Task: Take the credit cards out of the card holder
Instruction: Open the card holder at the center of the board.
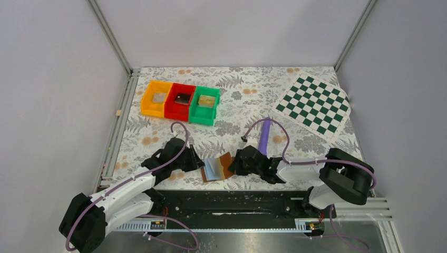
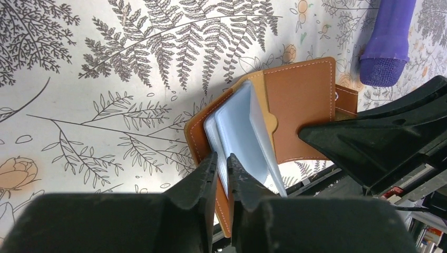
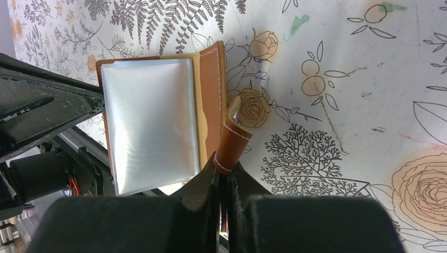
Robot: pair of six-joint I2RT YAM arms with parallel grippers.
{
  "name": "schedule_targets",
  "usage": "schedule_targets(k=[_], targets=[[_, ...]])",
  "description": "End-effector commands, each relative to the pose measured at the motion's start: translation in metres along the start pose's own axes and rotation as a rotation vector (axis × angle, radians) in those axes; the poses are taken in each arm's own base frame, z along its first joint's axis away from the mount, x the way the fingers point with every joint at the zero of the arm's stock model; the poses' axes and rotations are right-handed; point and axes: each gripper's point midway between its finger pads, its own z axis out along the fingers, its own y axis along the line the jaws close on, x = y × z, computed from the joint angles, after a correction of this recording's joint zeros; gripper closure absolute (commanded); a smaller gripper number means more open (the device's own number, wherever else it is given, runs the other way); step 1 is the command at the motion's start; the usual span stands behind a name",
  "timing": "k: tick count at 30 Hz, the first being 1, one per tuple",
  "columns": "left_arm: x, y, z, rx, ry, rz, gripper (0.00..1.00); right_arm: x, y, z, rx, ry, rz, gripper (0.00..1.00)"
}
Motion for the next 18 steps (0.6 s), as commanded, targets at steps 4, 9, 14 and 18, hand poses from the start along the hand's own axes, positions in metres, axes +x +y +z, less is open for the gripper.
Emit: schedule_targets(k=[4, 9, 14, 18], targets=[[-0.002, 0.007, 0.004, -0.019, -0.030, 0.012, 0.90, 0.002, -0.010, 0.002, 0.035, -0.014, 0.000, 1.00], [0.000, 0.009, 0.006, -0.027, -0.023, 0.018, 0.90, 0.003, -0.010, 0.004, 0.033, -0.010, -0.002, 1.00], [0.002, 0.017, 0.011, -0.062, -0.011, 0.024, 0.92, 0.002, -0.008, 0.004, 0.027, -0.010, -0.003, 1.00], [0.002, 0.017, 0.013, -0.065, -0.004, 0.031, 0.92, 0.002, -0.005, 0.003, 0.016, -0.009, -0.004, 1.00]])
